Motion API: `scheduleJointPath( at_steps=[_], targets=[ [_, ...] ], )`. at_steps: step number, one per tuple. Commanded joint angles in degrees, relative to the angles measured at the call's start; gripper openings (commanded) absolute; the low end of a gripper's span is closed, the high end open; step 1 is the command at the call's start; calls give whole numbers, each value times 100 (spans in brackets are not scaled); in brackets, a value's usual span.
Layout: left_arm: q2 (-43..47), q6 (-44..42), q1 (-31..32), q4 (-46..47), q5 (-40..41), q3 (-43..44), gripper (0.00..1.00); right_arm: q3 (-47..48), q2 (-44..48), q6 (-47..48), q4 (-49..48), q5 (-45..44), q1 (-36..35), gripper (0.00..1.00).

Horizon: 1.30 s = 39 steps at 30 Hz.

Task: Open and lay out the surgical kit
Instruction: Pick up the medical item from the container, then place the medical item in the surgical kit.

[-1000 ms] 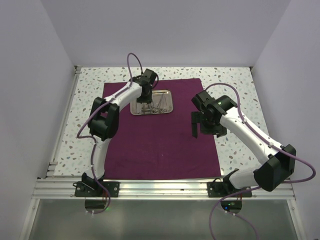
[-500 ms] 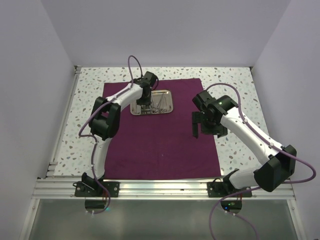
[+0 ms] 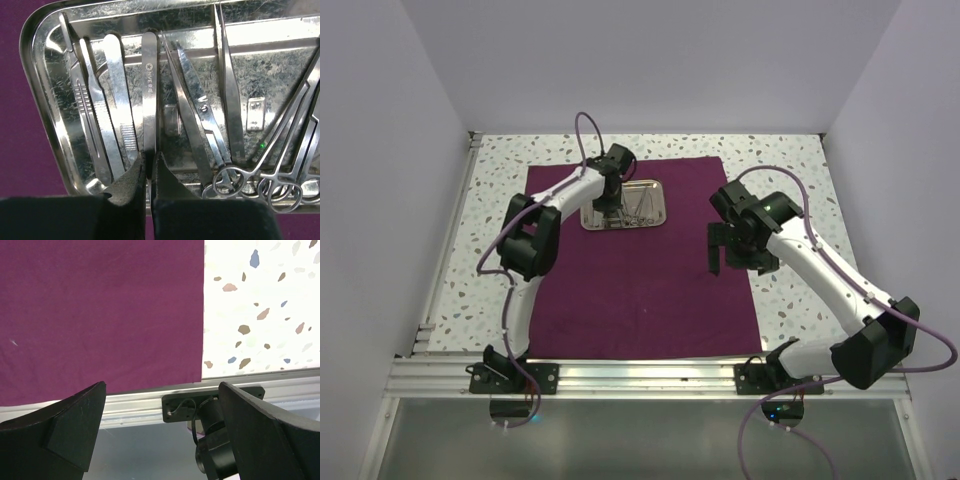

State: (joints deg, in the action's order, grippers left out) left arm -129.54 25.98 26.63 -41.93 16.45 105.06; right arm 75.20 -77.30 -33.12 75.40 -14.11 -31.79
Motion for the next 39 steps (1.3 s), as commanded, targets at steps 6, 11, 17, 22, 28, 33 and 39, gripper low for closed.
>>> scheduleJointPath(
  at_steps=[6, 11, 17, 22, 28, 33, 39],
  targets=[
    [1885, 477, 166, -263, -159, -792, 0, 416, -487, 368, -569, 118, 85, 98],
    [2967, 1119, 815, -175, -203, -2274, 0, 926, -892, 552, -807, 268, 94, 98],
    [3935, 2121, 1528, 220, -510, -3789, 0, 672, -1103, 702, -1097, 532, 94, 98],
    [3980, 2289, 1643, 651, -827, -4458, 0, 233, -893, 772, -1290, 602, 94, 99],
    [3602, 2184, 1749, 485, -1126, -4038, 24, 118, -682, 895, -1185, 401, 138, 98],
    [3523, 2009, 1758, -261, -794, -3142, 45, -172, -156, 887, -1115, 137, 243, 98],
    [2857, 1315, 1618, -1449, 7, -1446, 55, -620, 276, 755, -1036, -4, 445, 98]
  ],
)
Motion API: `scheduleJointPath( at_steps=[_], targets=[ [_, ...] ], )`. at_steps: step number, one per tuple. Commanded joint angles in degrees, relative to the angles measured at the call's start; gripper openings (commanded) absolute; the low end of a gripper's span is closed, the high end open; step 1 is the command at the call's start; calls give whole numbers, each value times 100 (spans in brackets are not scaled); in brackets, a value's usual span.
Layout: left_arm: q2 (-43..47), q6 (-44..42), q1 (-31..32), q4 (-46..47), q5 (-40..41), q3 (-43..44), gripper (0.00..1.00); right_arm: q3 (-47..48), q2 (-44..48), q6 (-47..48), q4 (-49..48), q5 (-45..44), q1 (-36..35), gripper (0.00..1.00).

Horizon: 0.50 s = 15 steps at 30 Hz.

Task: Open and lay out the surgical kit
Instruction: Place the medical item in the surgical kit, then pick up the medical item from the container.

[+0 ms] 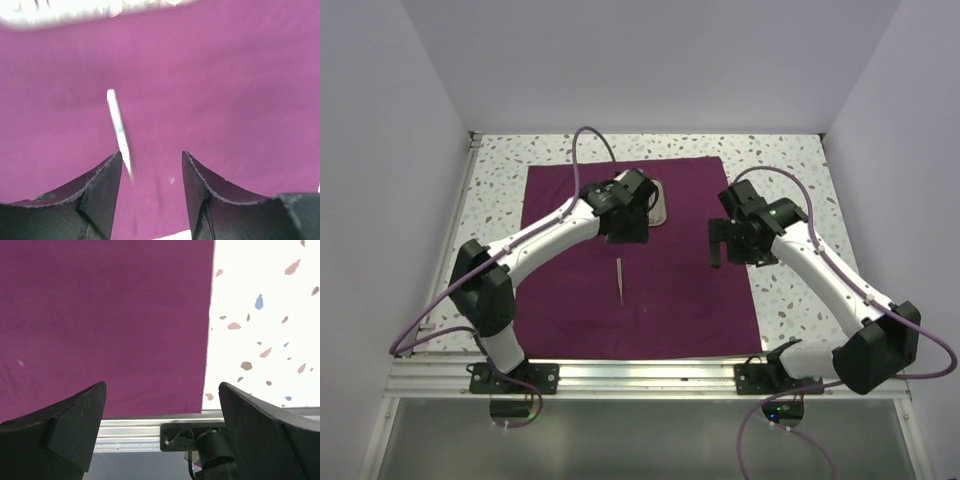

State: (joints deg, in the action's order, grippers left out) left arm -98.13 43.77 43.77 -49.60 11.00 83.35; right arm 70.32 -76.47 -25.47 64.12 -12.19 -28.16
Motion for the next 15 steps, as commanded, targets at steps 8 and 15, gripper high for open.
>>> scheduleJointPath(
  at_steps=[8, 15],
  targets=[
    [-1496, -1422, -1300, -269, 639, 2147, 43, -318, 703, -370, 294, -214, 127, 98],
    [-2702, -1889, -1713, -40, 614, 3265, 36, -221, 879, -564, 549, -310, 127, 99]
  ],
)
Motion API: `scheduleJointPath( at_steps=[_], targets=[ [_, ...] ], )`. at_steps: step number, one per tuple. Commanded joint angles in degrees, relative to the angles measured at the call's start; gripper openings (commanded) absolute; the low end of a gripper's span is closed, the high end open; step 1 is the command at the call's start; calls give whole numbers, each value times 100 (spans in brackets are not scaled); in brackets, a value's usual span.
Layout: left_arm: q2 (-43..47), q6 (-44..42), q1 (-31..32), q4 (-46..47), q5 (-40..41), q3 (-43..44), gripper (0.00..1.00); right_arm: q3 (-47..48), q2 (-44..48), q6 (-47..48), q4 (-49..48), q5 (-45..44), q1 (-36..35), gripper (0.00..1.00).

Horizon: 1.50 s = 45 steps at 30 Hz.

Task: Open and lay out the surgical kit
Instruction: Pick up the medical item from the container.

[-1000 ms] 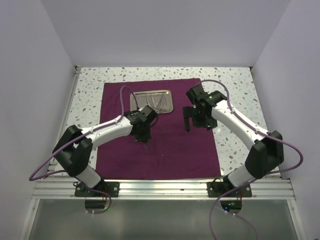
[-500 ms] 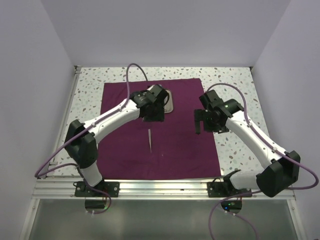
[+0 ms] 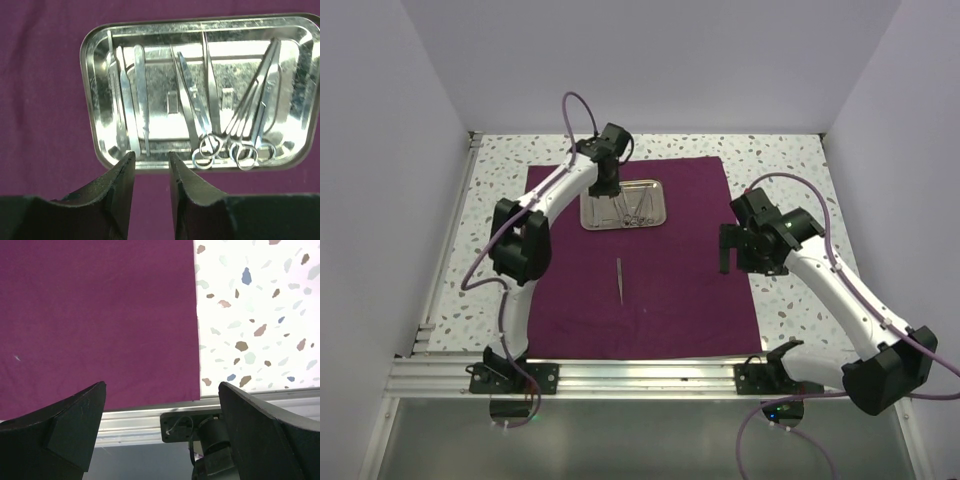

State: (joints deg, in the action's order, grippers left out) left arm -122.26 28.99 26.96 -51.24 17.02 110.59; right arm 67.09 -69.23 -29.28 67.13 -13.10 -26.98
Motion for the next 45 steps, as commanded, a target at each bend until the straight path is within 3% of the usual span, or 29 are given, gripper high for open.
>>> scheduleJointPath(
  at_steps=[1, 7, 38, 45],
  targets=[
    [-403, -429, -103, 106, 21, 682, 36, 111, 182, -201, 274, -228, 9, 98],
    [-1098, -465, -454, 88, 47, 1404, 35, 24, 322, -359, 406, -316, 26, 98],
    [-2030, -579, -1237, 1037, -541, 1246, 32, 164, -29, -807, 784, -465, 26, 98],
    [-2241, -570, -1413, 985, -603, 1299, 22, 138, -47, -869, 784, -491, 26, 98]
  ],
)
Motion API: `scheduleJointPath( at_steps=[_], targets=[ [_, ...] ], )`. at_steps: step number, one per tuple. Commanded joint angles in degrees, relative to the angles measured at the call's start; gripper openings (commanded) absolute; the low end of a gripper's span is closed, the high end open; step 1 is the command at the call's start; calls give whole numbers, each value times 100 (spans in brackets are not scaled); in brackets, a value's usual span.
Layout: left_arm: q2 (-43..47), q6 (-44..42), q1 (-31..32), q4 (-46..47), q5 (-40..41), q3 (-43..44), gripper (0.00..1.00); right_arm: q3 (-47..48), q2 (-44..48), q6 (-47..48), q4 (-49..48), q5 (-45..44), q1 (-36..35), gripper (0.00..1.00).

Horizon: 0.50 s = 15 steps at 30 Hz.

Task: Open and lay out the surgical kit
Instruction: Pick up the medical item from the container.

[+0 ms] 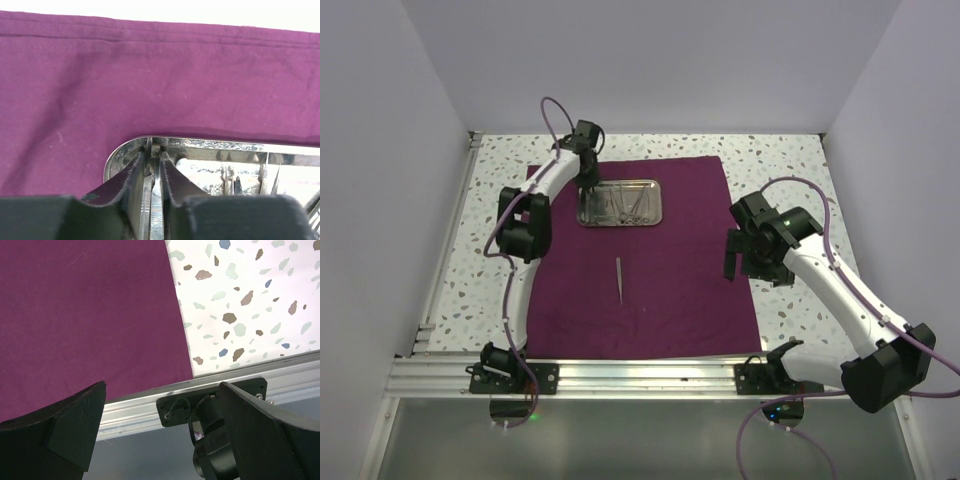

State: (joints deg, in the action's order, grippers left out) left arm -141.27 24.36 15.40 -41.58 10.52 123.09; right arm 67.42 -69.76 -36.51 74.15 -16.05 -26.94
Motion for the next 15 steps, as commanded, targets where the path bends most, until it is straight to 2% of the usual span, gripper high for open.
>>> scheduleJointPath(
  at_steps=[1, 4, 5, 6, 15],
  targets=[
    [-374, -107, -265, 10, 46, 23, 20, 105, -3, -154, 65, -196, 22, 98],
    [-410, -107, -292, 36, 37, -22, 12, 105, -20, -154, 38, -196, 22, 98],
    [-419, -107, -300, 36, 20, -30, 4, 105, -47, -137, 21, -188, 22, 98],
    [-419, -107, -301, 36, -6, -30, 0, 105, -47, -137, 12, -188, 13, 98],
    [213, -142, -301, 238, -323, -171, 0, 70, -187, -49, -190, -73, 22, 98]
  ],
)
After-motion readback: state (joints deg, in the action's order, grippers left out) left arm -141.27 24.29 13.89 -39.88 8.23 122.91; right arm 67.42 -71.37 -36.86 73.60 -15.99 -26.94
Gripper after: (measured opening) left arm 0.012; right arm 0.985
